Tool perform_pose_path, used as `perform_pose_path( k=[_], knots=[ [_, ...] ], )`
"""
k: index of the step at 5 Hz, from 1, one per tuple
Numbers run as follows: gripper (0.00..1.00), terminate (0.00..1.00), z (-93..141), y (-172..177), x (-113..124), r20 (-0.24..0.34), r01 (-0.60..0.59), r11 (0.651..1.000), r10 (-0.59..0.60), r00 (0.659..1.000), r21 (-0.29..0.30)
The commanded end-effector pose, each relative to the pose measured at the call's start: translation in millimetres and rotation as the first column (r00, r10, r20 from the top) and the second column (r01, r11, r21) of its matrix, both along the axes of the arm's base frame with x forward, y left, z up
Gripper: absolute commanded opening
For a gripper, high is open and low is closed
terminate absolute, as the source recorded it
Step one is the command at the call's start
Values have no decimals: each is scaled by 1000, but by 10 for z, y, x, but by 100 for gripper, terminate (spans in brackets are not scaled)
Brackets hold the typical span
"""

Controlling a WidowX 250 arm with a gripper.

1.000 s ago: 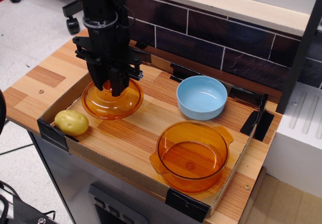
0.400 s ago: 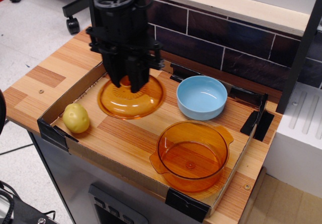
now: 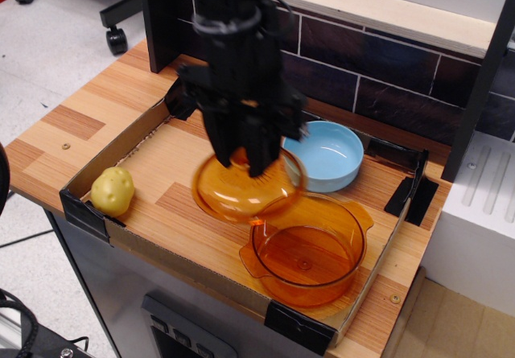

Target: Put lid on pot

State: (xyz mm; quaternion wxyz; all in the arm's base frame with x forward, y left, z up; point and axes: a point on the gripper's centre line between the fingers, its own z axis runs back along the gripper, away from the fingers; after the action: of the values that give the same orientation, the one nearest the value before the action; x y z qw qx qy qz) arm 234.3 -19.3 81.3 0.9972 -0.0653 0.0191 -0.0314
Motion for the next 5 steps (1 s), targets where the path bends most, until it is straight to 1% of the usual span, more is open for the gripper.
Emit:
perform_pose_path(
  k=[1,3,4,5],
  knots=[
    [0,0,-9,-362,-14,62,9,1000,-10,998,23],
    [0,0,-209,-578,-61,62,7,998,-11,998,58],
    [0,0,-282,-602,-31,44,0,998,-3,999,65],
    [0,0,-314,-598,-33,46,0,998,-3,999,70]
  ],
)
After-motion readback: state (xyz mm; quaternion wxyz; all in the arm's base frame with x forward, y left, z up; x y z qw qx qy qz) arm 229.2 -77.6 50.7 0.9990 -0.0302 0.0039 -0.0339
